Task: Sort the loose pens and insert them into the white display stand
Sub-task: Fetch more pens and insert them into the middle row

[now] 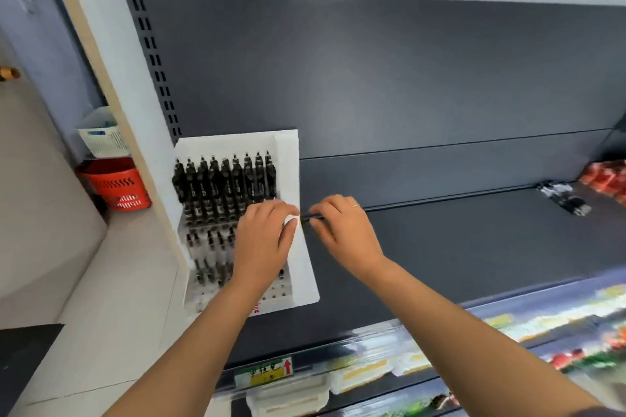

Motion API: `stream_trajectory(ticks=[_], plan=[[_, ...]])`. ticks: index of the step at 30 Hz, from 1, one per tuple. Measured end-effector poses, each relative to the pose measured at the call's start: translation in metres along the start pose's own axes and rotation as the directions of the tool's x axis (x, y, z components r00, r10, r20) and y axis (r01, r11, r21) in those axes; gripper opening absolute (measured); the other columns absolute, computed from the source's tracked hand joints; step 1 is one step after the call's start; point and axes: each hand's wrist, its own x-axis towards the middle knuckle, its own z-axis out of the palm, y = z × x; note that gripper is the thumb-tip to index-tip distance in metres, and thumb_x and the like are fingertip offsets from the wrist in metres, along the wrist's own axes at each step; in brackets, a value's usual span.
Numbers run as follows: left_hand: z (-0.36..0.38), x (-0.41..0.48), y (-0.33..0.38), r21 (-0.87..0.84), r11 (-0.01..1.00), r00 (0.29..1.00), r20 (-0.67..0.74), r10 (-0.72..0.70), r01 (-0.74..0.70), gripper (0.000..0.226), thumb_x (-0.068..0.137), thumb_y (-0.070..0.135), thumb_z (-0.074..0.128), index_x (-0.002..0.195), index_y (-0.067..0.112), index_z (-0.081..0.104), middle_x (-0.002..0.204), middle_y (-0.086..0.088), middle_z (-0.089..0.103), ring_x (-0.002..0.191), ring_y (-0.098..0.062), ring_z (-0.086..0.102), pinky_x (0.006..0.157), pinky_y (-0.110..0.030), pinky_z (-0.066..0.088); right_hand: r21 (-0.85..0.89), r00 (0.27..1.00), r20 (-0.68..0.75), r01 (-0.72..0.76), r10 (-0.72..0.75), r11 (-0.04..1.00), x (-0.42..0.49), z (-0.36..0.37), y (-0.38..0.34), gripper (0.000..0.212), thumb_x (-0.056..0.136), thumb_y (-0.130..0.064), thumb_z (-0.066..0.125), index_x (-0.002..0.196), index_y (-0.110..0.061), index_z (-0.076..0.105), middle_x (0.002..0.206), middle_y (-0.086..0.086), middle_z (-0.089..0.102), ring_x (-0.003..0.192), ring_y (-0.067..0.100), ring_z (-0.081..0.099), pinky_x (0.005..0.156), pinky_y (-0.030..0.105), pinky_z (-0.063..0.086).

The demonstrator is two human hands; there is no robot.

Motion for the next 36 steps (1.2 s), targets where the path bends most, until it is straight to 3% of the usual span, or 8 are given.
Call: stream_trajectory(ticks=[4,9,14,21,29,32,36], plan=[[0.063,0.026,0.075,-0.013,0.998,0.992,0.117,0.057,-0.056,0.014,0.09,0.016,0.055,0.101,0.015,0.065,0.1,0.0,0.065,0.092,-0.029,0.056,0.08,-0.04,0.042,-0.073,0.995,-0.001,-0.097,0.097,0.993,-0.036,-0.06,0.087,0.026,0.095,-0.029,0.053,0.114,-0.015,0.064,0.11,0.004,0.06,0.101,0.027,0.052,0.089,0.035,0.041],[0.138,0.056,0.164,-0.089,0.993,0.966,0.241,0.091,-0.071,0.019,0.091,0.019,0.053,0.11,0.02,0.06,0.096,0.005,0.062,0.092,-0.021,0.054,0.079,-0.036,0.043,-0.116,0.963,0.004,-0.266,0.268,0.957,-0.085,-0.123,0.188,0.034,0.097,-0.036,0.048,0.125,-0.019,0.056,0.121,0.002,0.056,0.109,0.025,0.049,0.088,0.032,0.039],[0.212,0.089,0.237,-0.162,0.981,0.885,0.434,0.168,-0.107,0.02,0.093,0.026,0.051,0.112,0.024,0.057,0.094,0.01,0.059,0.095,-0.015,0.054,0.084,-0.035,0.046,-0.244,0.889,0.05,-0.432,0.456,0.868,-0.119,-0.171,0.278,0.039,0.097,-0.043,0.044,0.129,-0.023,0.051,0.124,0.003,0.054,0.115,0.028,0.049,0.09,0.039,0.041],[0.323,0.142,0.312,-0.246,0.958,0.819,0.513,0.257,-0.146,0.02,0.094,0.027,0.048,0.111,0.025,0.058,0.091,0.014,0.057,0.092,-0.012,0.054,0.081,-0.032,0.047,-0.322,0.79,0.048,-0.567,0.611,0.758,-0.139,-0.216,0.399,0.034,0.097,-0.038,0.044,0.127,-0.024,0.054,0.127,0.001,0.051,0.12,0.026,0.045,0.094,0.04,0.037],[0.464,0.21,0.378,-0.265,0.955,0.661,0.694,0.285,-0.133,0.032,0.096,0.029,0.045,0.127,0.026,0.052,0.118,0.007,0.055,0.106,-0.014,0.052,0.088,-0.033,0.045,-0.347,0.67,0.14,-0.656,0.729,0.67,-0.126,-0.254,0.536,0.034,0.098,-0.034,0.044,0.129,-0.022,0.053,0.129,0.005,0.049,0.121,0.031,0.044,0.098,0.046,0.04],[0.505,0.226,0.394,-0.222,0.964,0.598,0.757,0.264,-0.145,0.036,0.096,0.03,0.043,0.132,0.027,0.047,0.126,0.006,0.051,0.112,-0.013,0.051,0.088,-0.031,0.043,-0.338,0.633,0.166,-0.684,0.756,0.647,-0.122,-0.263,0.577,0.034,0.099,-0.032,0.043,0.129,-0.021,0.053,0.131,0.007,0.049,0.121,0.034,0.043,0.098,0.049,0.04],[0.556,0.239,0.408,-0.115,0.979,0.503,0.844,0.186,-0.17,0.043,0.096,0.033,0.041,0.139,0.029,0.038,0.136,0.003,0.046,0.123,-0.019,0.045,0.097,-0.037,0.041,-0.324,0.611,0.233,-0.684,0.756,0.653,-0.116,-0.261,0.628,0.036,0.099,-0.03,0.041,0.132,-0.02,0.052,0.134,0.008,0.047,0.123,0.036,0.041,0.097,0.049,0.04]])
